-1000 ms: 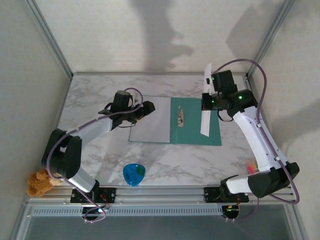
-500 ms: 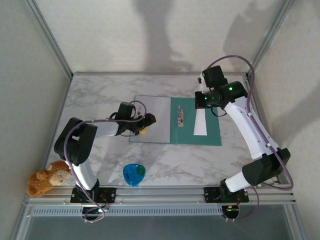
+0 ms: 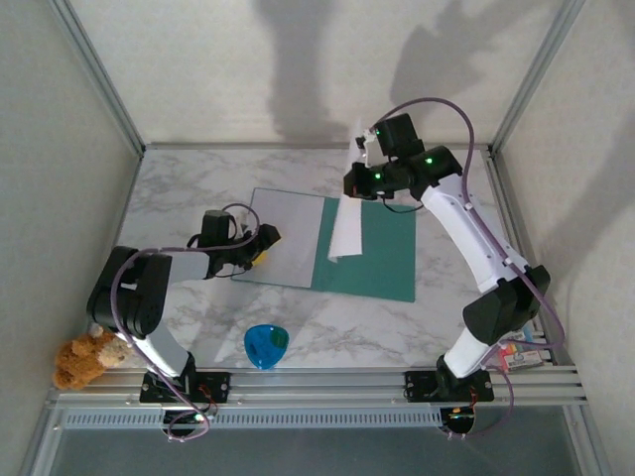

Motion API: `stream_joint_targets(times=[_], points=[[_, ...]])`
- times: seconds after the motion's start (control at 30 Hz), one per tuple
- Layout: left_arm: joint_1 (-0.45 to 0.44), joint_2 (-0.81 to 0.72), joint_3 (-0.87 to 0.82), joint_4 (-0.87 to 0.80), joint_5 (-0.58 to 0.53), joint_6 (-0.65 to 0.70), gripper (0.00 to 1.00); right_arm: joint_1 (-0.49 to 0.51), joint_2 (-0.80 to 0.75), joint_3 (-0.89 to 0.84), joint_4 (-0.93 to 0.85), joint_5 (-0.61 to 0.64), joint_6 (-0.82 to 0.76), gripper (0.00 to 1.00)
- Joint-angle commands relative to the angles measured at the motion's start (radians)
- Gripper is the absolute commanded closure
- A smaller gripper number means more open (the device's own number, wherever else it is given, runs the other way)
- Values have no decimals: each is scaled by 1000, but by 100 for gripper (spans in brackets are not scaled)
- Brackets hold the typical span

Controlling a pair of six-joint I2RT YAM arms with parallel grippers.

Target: Put the files into the folder

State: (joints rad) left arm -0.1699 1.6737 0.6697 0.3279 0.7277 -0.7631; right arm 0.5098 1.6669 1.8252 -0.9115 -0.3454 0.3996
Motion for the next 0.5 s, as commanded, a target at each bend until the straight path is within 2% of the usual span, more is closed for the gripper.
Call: stream_joint_targets(times=[0.0,0.1,0.2,0.33,0.47], points=[[21,-7,-35,-176,-77,58,12,20,16,3,175,-220,117,100],[43,-30,-41,-196,-79,68,12,19,4,-69,235,-257,133,100],[54,-52,-43,-212,-75,75,13,4,-28,-174,238,-180,84,100],[54,-75,-38,-238,-73,86,13,-81,-71,-400,344,-138,34,100],[55,-88,-33,-260,-74,101,13,-161,-46,-560,406,-69,-23,100]])
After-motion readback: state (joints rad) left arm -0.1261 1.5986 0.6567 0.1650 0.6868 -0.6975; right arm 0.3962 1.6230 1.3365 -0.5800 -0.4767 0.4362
